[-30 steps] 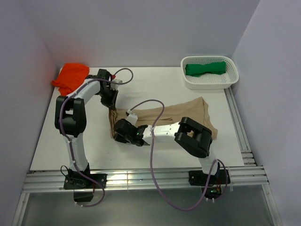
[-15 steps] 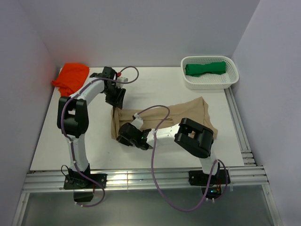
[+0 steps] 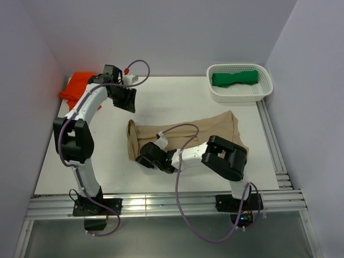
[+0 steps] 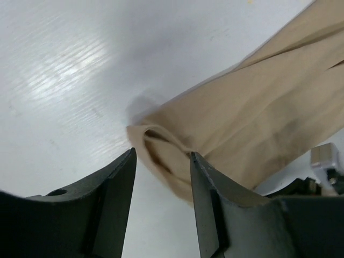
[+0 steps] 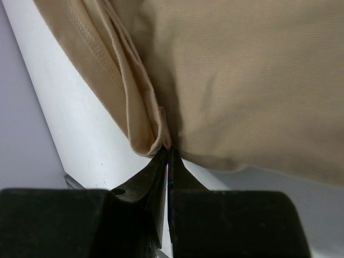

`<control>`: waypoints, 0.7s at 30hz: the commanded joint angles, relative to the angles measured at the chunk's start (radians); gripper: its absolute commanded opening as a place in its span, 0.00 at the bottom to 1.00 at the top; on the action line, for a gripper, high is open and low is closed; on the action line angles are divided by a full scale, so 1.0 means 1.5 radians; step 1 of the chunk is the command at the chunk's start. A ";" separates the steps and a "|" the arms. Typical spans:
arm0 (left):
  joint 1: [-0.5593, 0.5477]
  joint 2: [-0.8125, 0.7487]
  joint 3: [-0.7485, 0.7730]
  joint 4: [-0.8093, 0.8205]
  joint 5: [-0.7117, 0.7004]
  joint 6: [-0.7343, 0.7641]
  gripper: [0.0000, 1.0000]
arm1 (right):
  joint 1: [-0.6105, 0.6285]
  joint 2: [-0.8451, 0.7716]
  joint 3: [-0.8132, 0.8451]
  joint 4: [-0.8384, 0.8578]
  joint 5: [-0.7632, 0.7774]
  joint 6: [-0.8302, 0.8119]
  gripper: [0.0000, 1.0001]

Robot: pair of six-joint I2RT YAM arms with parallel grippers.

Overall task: Roll the t-shirts
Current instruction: Roll the tshirt

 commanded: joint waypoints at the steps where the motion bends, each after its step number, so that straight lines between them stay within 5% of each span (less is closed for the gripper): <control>1: 0.055 -0.034 -0.024 -0.013 0.035 0.023 0.50 | -0.009 -0.044 -0.018 0.030 0.017 0.022 0.05; 11: 0.107 -0.016 -0.148 0.020 0.050 0.056 0.13 | -0.020 -0.034 -0.019 0.060 -0.003 0.030 0.05; 21: 0.092 0.028 -0.192 0.050 0.055 0.052 0.13 | -0.031 -0.045 -0.027 0.057 0.001 0.031 0.05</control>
